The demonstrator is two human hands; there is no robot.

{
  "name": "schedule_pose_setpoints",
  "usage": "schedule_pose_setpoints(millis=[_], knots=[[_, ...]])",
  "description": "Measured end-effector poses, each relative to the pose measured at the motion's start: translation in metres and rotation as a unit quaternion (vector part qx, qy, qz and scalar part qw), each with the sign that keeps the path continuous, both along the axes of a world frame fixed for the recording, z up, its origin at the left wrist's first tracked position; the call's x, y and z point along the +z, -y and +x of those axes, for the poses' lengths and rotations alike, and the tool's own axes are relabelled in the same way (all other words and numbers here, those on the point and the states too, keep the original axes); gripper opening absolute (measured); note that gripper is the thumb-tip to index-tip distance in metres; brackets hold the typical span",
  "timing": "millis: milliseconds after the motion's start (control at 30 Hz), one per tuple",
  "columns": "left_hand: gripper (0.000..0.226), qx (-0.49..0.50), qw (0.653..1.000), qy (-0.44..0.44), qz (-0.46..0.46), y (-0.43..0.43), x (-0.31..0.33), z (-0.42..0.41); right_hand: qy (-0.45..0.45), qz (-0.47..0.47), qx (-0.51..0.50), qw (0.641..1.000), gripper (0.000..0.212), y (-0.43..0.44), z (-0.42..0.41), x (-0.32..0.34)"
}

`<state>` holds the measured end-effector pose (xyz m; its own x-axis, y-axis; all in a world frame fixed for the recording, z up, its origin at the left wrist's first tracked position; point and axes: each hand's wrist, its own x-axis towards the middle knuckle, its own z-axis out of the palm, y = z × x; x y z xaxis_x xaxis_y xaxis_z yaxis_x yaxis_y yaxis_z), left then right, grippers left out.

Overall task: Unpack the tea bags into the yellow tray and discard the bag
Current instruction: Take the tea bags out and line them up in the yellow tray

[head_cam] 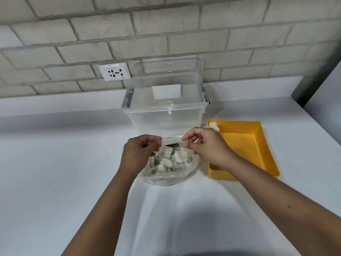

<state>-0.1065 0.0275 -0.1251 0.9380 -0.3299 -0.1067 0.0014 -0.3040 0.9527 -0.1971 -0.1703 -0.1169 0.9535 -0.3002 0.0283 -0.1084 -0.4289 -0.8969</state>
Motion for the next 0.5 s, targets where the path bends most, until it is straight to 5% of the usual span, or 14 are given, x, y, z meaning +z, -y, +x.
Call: schedule_pose_setpoints(millis=[100,267,500], knots=[[0.012,-0.021,0.999,-0.023,0.030,-0.001,-0.015,-0.005,-0.030,-0.155,0.033,0.987,0.007,-0.018,0.004,-0.013],[0.022,-0.069,0.990,0.034,0.120,0.010,-0.038,-0.010,-0.093,-0.436,0.031,0.895,0.018,-0.028,0.008,-0.032],[0.029,-0.103,0.964,0.070,0.237,0.032,-0.048,-0.013,-0.105,-0.533,0.007,0.840,0.045,-0.041,0.013,-0.045]])
